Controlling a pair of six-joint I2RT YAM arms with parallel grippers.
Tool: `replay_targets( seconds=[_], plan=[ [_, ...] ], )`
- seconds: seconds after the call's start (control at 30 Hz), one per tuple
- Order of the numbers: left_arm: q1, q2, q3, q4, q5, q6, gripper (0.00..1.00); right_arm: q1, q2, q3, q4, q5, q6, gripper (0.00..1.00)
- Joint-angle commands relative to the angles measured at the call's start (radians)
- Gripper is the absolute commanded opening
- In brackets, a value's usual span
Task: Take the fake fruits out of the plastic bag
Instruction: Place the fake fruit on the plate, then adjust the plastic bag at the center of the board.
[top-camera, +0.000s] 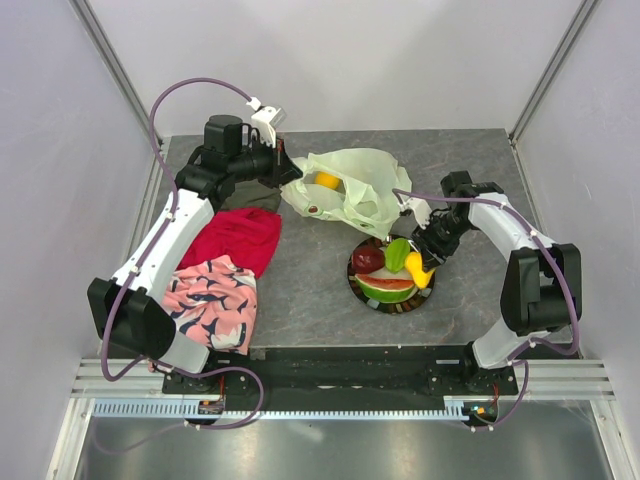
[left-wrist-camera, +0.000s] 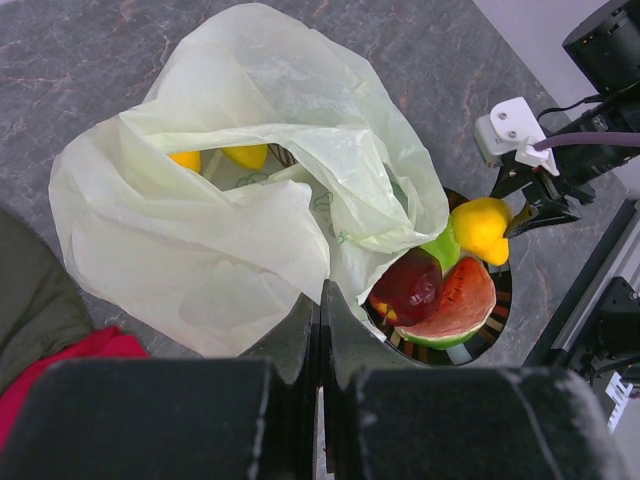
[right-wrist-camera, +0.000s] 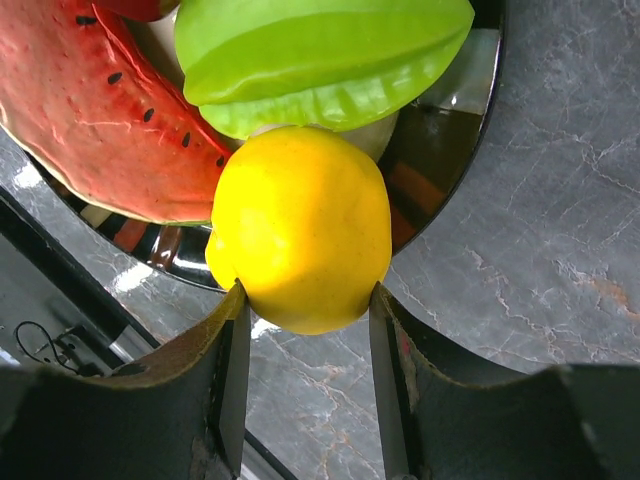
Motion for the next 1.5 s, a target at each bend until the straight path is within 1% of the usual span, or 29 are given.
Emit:
replay_targets(
  seconds=[0.0,0.1,0.17,0.2,0.33,0.37,0.4,0.43,0.5,0.6,0.7,0.8,0.9,0.93,0.97,1.0,1.03,1.07,1.1,1.13,1.17,1.2,1.27,1.37,1.47],
  plan=[
    [-0.001,-0.023,-0.007,0.037,0.018,-0.009,0.02,-0.001,0.015,0.016,0.067,0.002,0.02,0.4],
    [-0.001,-0.01,-0.004,0.038,0.026,-0.016,0.02,-0.001,0.026,0.022,0.086,0.003,0.055,0.4],
    [-0.001,-0.004,0.003,0.04,0.037,-0.021,0.02,0.001,0.029,0.024,0.078,0.007,0.055,0.43],
    [-0.001,0.002,0.009,0.04,0.04,-0.027,0.02,0.001,0.029,0.022,0.073,0.019,0.054,0.5],
    [-0.001,0.013,0.014,0.043,0.057,-0.035,0.02,-0.001,-0.019,0.024,0.038,0.049,0.057,0.64],
    [-0.001,0.013,0.014,0.043,0.055,-0.035,0.02,-0.005,-0.032,0.053,0.023,0.045,0.061,0.76],
    [-0.001,0.014,0.013,0.043,0.055,-0.033,0.02,-0.008,-0.055,0.076,-0.017,0.018,0.073,0.98],
    [-0.001,0.014,0.011,0.044,0.055,-0.033,0.02,-0.008,-0.066,0.1,-0.038,0.004,0.078,0.98],
    [-0.001,0.013,0.0,0.044,0.058,-0.033,0.02,-0.008,-0.086,0.189,-0.106,-0.032,0.086,0.98],
    [-0.001,0.005,-0.026,0.043,0.063,-0.032,0.02,-0.008,-0.074,0.326,-0.158,-0.108,0.104,0.98],
    [0.0,0.0,-0.039,0.026,0.061,-0.01,0.02,-0.007,-0.031,0.447,-0.157,-0.202,0.156,0.98],
    [-0.001,-0.007,-0.038,0.004,0.055,0.013,0.01,0.007,0.024,0.533,-0.053,-0.269,0.274,0.98],
    [-0.001,-0.021,-0.052,-0.012,0.067,0.042,0.02,0.056,0.079,0.582,0.131,-0.317,0.376,0.98],
    [-0.001,-0.02,-0.053,-0.02,0.07,0.051,0.02,0.074,0.092,0.588,0.171,-0.331,0.394,0.96],
    [-0.001,-0.021,-0.055,-0.032,0.072,0.066,0.02,0.118,0.107,0.59,0.213,-0.329,0.432,0.94],
    [0.0,-0.023,-0.056,-0.049,0.07,0.074,0.02,0.143,0.139,0.591,0.283,-0.31,0.451,0.92],
    [-0.001,-0.027,-0.055,-0.06,0.077,0.08,0.02,0.166,0.159,0.594,0.309,-0.302,0.463,0.91],
    [-0.001,-0.03,-0.052,-0.066,0.08,0.089,0.02,0.204,0.179,0.602,0.334,-0.302,0.475,0.87],
    [0.0,-0.041,-0.044,-0.075,0.089,0.091,0.02,0.221,0.225,0.61,0.38,-0.294,0.524,0.84],
    [0.0,-0.049,-0.038,-0.092,0.104,0.092,0.02,0.237,0.249,0.637,0.394,-0.29,0.55,0.81],
    [-0.001,-0.055,-0.03,-0.1,0.11,0.092,0.02,0.258,0.272,0.653,0.409,-0.283,0.589,0.76],
    [-0.001,-0.064,-0.017,-0.106,0.118,0.12,0.02,0.268,0.317,0.668,0.437,-0.265,0.651,0.72],
    [-0.001,-0.084,-0.007,-0.117,0.132,0.135,0.02,0.291,0.351,0.694,0.466,-0.236,0.698,0.65],
    [-0.001,-0.087,0.011,-0.124,0.152,0.143,0.02,0.32,0.4,0.732,0.498,-0.173,0.716,0.58],
    [-0.001,-0.09,0.019,-0.128,0.187,0.139,0.02,0.34,0.455,0.788,0.509,-0.129,0.73,0.54]
  ],
)
